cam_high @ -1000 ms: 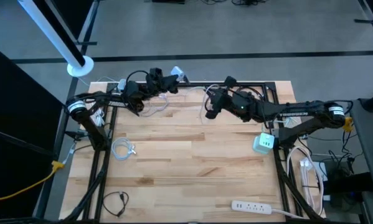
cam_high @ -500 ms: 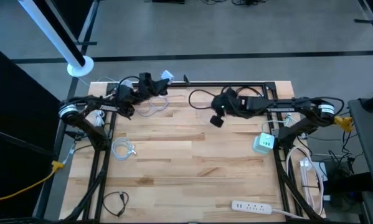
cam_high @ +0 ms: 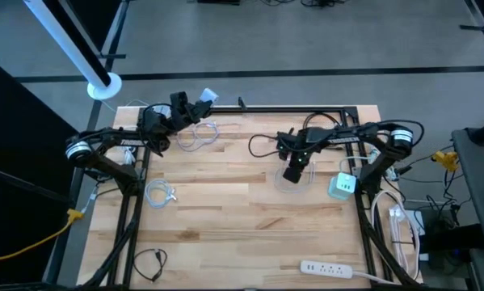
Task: Insert USB
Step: Insert the white charger cable into the purple charger adapter
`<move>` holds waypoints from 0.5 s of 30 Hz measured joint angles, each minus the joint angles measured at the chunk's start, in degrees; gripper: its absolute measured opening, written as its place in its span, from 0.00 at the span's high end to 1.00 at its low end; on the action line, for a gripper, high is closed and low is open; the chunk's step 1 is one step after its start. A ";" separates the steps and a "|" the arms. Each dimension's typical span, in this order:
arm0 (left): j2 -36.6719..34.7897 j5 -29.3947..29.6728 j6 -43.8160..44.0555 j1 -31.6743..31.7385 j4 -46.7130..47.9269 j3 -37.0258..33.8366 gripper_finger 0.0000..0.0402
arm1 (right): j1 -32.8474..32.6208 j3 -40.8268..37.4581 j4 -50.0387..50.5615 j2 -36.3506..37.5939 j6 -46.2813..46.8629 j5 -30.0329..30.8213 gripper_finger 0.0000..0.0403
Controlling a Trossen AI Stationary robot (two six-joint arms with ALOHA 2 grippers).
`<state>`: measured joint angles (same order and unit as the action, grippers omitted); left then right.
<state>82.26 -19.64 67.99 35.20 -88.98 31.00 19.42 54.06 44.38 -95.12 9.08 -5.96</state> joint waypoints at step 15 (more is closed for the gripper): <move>0.22 -1.99 -0.43 -0.27 0.34 -0.10 0.71 | -0.02 1.35 1.77 -1.83 -3.59 0.01 0.78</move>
<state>82.48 -21.63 67.57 34.93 -88.64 30.90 19.41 55.41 46.15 -96.96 5.50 -5.95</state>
